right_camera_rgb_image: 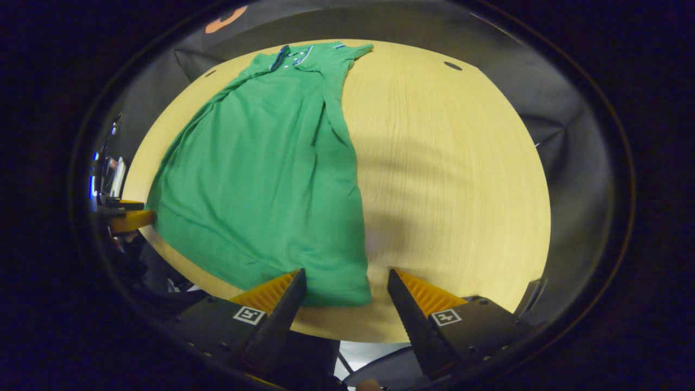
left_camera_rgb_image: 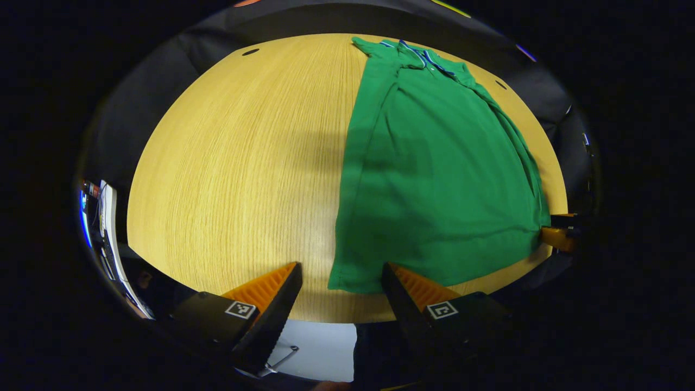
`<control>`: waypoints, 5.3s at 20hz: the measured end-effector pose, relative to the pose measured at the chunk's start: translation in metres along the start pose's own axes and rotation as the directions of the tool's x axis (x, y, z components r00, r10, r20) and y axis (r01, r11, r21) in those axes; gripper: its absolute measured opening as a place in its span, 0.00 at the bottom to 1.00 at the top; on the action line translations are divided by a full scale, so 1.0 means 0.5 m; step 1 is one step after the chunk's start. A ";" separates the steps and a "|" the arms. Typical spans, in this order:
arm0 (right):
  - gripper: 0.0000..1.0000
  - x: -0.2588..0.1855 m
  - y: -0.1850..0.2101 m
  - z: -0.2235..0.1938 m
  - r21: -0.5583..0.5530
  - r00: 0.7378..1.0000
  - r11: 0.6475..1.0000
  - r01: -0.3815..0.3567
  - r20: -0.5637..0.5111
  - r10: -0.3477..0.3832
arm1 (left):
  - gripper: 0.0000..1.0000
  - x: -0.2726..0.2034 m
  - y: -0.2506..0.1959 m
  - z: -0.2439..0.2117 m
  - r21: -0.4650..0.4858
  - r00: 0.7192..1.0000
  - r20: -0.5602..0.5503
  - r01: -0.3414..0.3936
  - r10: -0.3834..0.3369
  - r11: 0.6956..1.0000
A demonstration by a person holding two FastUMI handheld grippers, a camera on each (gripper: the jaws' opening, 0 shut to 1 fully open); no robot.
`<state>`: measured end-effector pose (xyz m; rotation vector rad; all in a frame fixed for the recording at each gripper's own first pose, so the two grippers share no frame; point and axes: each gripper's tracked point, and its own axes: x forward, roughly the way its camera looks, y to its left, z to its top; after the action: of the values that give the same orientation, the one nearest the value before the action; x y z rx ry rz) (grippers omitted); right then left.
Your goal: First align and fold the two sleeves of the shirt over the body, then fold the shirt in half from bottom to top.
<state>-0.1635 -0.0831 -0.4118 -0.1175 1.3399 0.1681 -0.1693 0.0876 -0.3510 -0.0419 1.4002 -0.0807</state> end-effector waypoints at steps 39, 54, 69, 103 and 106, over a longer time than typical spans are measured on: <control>0.00 -0.237 -0.015 0.370 0.106 0.933 0.988 -0.112 0.352 0.068 | 0.04 -0.332 -0.004 0.473 0.122 0.907 0.302 0.268 -0.293 0.956; 0.00 -0.285 -0.019 0.799 0.063 0.776 0.992 -0.110 0.629 0.046 | 0.04 -0.340 0.011 0.901 0.141 0.736 0.636 0.185 -0.233 0.972; 0.00 0.016 -0.015 1.063 0.054 0.773 0.995 -0.085 0.634 0.031 | 0.08 -0.027 0.042 1.108 0.042 0.738 0.669 0.081 -0.088 0.996; 0.95 -0.742 0.104 0.591 0.124 0.281 0.990 0.071 0.950 -0.139 | 0.99 -0.826 -0.123 0.810 0.082 0.278 0.959 -0.082 -0.056 0.993; 0.97 -0.750 0.114 0.546 0.131 0.281 0.990 0.055 0.949 -0.141 | 0.99 -0.845 -0.122 0.758 0.061 0.267 0.963 -0.098 -0.032 0.993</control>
<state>0.0046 0.0022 0.0156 -0.0140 0.0604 0.0491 0.1312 0.0545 0.1330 0.0335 0.0958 -0.0735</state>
